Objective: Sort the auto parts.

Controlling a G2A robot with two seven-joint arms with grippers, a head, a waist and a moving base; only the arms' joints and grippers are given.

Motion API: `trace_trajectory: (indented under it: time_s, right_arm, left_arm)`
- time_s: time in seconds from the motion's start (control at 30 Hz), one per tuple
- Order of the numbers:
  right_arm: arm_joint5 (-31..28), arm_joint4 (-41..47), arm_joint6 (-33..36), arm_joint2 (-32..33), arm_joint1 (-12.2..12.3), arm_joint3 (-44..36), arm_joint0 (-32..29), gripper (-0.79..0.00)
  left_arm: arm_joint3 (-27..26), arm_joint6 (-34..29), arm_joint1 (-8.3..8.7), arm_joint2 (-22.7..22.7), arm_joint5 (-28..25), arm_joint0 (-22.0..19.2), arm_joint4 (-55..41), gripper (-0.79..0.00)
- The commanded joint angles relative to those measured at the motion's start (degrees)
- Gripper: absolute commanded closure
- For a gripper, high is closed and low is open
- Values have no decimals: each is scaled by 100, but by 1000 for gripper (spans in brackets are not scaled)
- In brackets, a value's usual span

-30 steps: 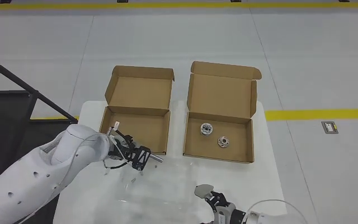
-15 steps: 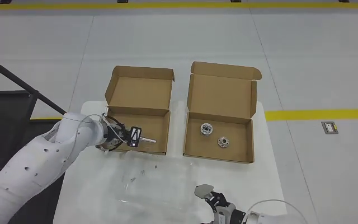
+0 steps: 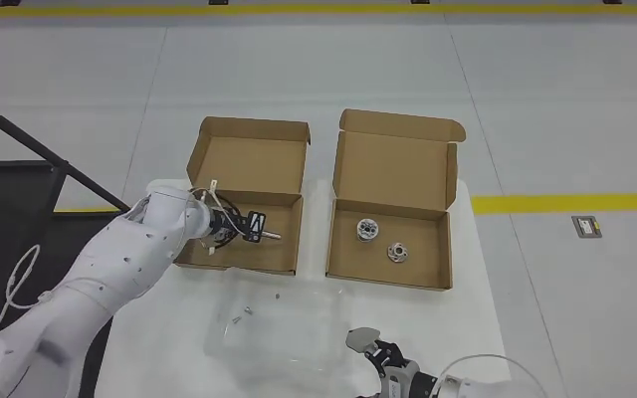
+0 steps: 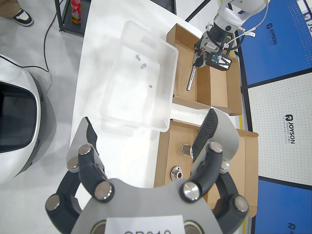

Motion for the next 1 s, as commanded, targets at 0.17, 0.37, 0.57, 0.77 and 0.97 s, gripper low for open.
trace_trajectory:
  time_s: [0.17,0.37,0.57,0.77,0.97]
  right_arm:
    - [0,-1,-1,0,0,0,0,-785]
    - [0,-1,-1,0,0,0,0,-785]
    - [0,-1,-1,0,0,0,0,-785]
    - [0,-1,-1,0,0,0,0,-785]
    - [0,-1,-1,0,0,0,0,-785]
  left_arm:
    - [949,481,-570,244,132,-82,446,0]
    - [1569,878,-917,315,156,-129,641,-366]
    - [2018,1278,-1116,357,149,-248,873,-597]
    - [2258,1774,-1170,332,298,-460,1059,-610]
    - [2130,2567,-1023,304,190,-744,1285,-656]
